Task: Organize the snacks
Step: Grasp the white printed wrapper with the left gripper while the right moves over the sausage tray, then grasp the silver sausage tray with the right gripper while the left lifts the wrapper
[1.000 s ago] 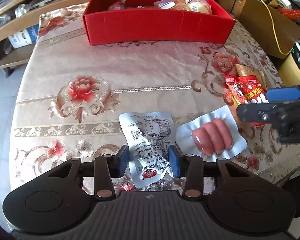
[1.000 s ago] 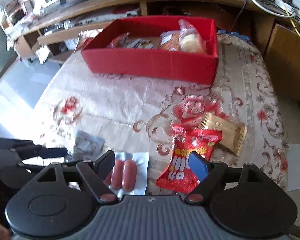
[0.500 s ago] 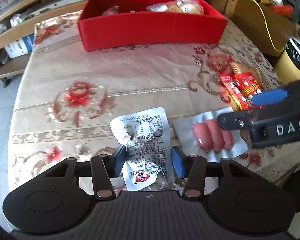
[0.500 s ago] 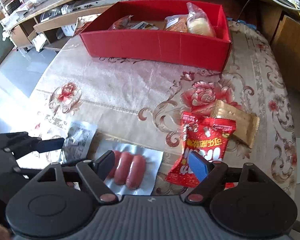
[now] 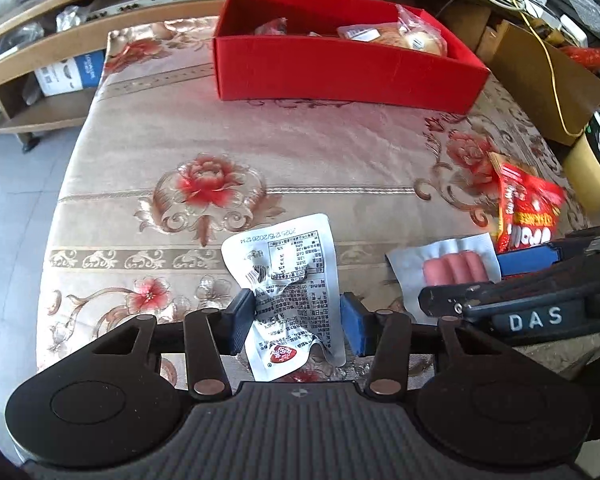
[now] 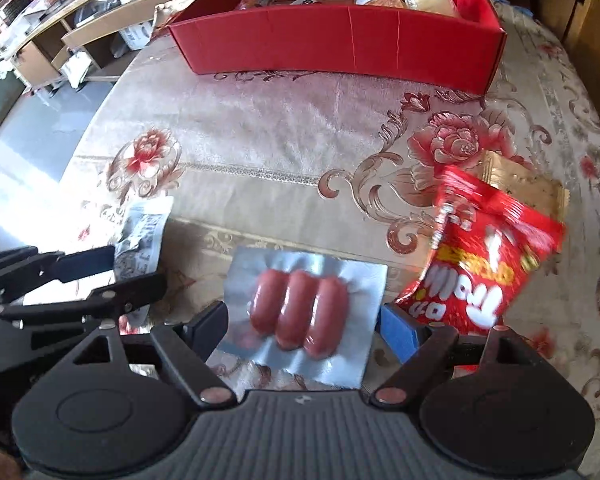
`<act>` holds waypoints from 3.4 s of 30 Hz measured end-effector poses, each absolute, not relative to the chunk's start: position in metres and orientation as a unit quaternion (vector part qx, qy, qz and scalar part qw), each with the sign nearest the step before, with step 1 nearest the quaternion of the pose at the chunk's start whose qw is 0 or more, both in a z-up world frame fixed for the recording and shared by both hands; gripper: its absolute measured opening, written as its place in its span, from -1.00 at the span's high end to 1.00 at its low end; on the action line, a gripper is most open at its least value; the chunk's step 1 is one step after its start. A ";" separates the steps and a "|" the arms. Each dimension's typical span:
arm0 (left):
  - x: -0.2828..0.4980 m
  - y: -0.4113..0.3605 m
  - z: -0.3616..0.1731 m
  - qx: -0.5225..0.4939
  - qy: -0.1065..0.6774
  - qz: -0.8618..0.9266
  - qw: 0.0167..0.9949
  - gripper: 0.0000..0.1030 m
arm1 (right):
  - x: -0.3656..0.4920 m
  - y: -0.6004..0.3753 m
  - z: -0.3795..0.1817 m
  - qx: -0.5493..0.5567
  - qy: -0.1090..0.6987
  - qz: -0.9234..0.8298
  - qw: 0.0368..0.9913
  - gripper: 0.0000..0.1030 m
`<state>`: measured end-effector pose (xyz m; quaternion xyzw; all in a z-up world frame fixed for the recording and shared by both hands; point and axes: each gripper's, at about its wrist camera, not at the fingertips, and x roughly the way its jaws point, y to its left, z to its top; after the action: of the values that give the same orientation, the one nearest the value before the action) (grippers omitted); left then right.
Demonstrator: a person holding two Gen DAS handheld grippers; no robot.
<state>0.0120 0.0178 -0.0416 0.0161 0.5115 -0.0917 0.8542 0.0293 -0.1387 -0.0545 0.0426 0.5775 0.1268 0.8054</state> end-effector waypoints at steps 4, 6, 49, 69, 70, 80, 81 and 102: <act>0.011 0.020 -0.042 0.018 0.511 -0.092 0.854 -0.08 | 0.033 -0.131 -0.056 0.023 0.568 0.111 0.815 -0.65; 0.012 0.021 -0.042 0.017 0.512 -0.089 0.854 -0.08 | 0.033 -0.125 -0.059 0.006 0.567 0.099 0.818 -0.74; 0.014 0.015 -0.045 0.027 0.513 -0.082 0.854 -0.10 | 0.018 -0.167 -0.045 0.068 0.573 0.150 0.803 -0.35; 0.013 0.013 -0.041 0.018 0.508 -0.100 0.856 -0.06 | 0.017 -0.163 -0.035 0.037 0.556 0.158 0.815 0.15; 0.014 0.013 -0.041 0.019 0.508 -0.099 0.855 -0.07 | 0.018 -0.163 -0.038 0.042 0.561 0.155 0.812 0.15; 0.014 0.015 -0.044 0.015 0.513 -0.102 0.852 -0.10 | 0.021 -0.160 -0.037 0.058 0.574 0.178 0.798 -0.29; 0.014 0.015 -0.044 0.014 0.514 -0.102 0.852 -0.10 | 0.020 -0.159 -0.036 0.058 0.575 0.182 0.796 -0.33; 0.016 0.018 -0.047 0.007 0.522 -0.101 0.847 -0.25 | 0.008 -0.120 -0.054 -0.069 0.568 0.196 0.796 -0.79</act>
<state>0.0156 0.0179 -0.0472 0.0070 0.5222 -0.1010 0.8468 0.0078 -0.1203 -0.0545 -0.0695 0.5682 0.1957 0.7963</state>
